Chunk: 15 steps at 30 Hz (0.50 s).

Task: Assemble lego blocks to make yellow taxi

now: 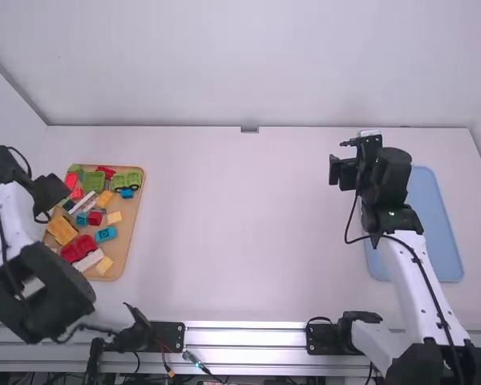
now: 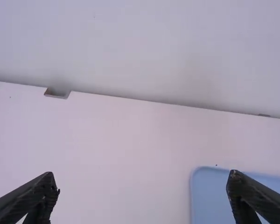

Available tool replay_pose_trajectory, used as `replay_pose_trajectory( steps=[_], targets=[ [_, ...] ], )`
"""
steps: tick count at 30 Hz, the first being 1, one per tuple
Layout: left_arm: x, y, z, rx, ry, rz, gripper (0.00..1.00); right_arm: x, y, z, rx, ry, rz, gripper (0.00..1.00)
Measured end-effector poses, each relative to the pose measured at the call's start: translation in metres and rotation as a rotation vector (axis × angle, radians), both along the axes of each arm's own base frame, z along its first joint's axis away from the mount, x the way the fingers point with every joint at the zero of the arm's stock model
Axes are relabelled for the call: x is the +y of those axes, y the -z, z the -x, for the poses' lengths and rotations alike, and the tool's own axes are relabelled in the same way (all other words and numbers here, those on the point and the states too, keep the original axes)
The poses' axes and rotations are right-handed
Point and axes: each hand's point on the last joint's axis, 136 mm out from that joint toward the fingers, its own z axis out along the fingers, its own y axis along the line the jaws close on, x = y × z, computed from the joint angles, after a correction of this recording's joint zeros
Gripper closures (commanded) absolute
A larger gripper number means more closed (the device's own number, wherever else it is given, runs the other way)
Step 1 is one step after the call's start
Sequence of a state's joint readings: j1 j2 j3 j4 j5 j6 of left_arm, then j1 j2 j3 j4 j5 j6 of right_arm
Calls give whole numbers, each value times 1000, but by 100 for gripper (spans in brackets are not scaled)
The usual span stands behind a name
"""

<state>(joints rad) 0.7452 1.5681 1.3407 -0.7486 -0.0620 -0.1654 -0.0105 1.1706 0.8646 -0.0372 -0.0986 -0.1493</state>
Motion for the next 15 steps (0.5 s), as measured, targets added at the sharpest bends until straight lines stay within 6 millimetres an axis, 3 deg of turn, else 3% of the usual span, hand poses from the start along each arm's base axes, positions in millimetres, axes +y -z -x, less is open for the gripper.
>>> replay_pose_trajectory(
  steps=[2,5,7,9,10,15],
  targets=[
    [21,24,8,37,-36,79,2,0,-1,-5,0,-4,3,2],
    [32,47,14,61,-40,142,2,1,-1,-8,3,-7,6,2],
    [42,73,22,85,-49,203,1,1,1,-10,9,-9,8,1],
    [46,82,24,88,-49,214,0,1,1,-12,8,-9,9,1],
    [50,88,23,83,-42,209,4,1,2,-12,8,-10,11,1],
    [53,95,16,70,33,168,7,1,1,-12,7,-13,11,1]
  ],
)
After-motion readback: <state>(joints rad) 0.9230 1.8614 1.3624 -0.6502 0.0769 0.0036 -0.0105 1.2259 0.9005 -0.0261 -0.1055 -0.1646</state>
